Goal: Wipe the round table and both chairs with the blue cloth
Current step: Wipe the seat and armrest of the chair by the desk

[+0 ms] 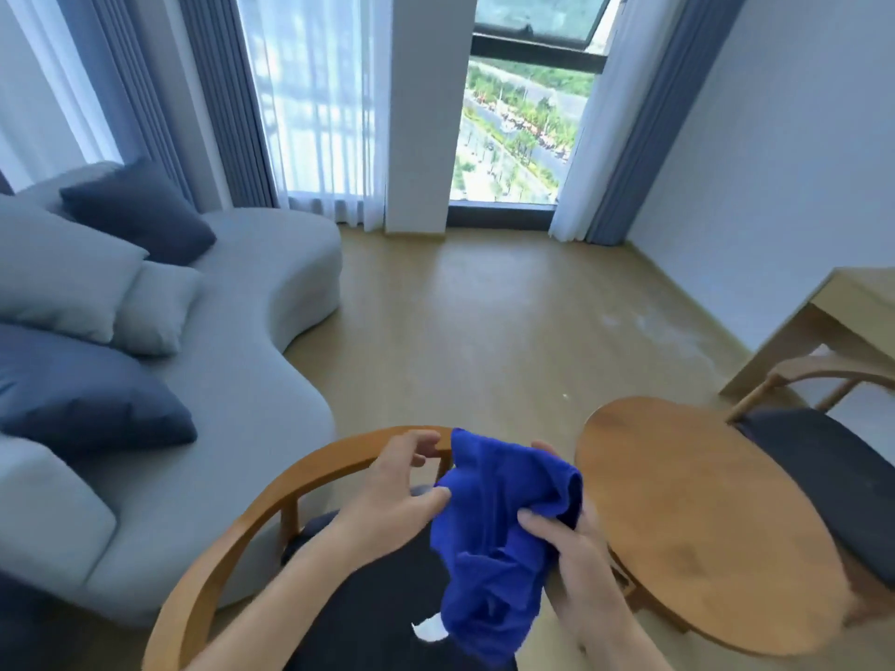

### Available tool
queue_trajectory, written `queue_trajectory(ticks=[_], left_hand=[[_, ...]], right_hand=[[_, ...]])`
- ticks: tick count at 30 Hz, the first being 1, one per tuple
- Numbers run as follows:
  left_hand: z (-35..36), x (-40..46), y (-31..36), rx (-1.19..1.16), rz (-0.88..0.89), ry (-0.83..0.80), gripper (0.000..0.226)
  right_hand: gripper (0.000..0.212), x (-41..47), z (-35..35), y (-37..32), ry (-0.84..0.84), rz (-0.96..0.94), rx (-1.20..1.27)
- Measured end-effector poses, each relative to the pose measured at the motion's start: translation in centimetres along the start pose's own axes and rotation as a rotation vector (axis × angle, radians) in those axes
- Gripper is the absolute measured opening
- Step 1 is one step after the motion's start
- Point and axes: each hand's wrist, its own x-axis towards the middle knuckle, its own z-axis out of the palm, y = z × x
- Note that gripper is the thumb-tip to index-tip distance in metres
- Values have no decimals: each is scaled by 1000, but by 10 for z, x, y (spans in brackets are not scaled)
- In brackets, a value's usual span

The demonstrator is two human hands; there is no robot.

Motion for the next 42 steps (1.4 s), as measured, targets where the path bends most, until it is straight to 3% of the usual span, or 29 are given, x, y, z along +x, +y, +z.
queue_trajectory(ticks=[5, 8, 12, 14, 16, 18, 22, 25, 26, 32, 36, 42], left_hand=[[2, 11, 77, -25, 117, -97, 70], [15, 17, 129, 23, 231, -127, 67], [48, 19, 197, 5, 293, -213, 24], [72, 18, 230, 23, 362, -261, 27], [105, 15, 262, 19, 397, -395, 36], [140, 8, 294, 20, 413, -506, 32], [200, 2, 351, 81, 504, -439, 21], [232, 5, 395, 156, 578, -447, 13], [242, 6, 410, 180, 597, -437, 17], [262, 35, 473, 500, 703, -443, 24], [277, 63, 483, 657, 780, -507, 21], [328, 110, 496, 869, 973, -400, 20]], right_hand=[[45, -25, -20, -88, -33, -138, 9], [35, -43, -42, -138, -20, -228, -31], [52, -76, -89, -191, 43, -296, -81], [52, -97, -119, -211, 80, -314, -65], [64, -118, -150, -229, 99, -340, -66], [67, -138, -182, -243, 139, -357, -64], [40, -179, -253, -277, 317, -470, -144], [10, -203, -314, -295, 584, -545, -255], [14, -208, -338, -297, 668, -556, -312], [36, -250, -445, -305, 955, -534, -540], [34, -272, -480, -328, 918, -456, -765], [26, -275, -516, -356, 828, -201, -1073]])
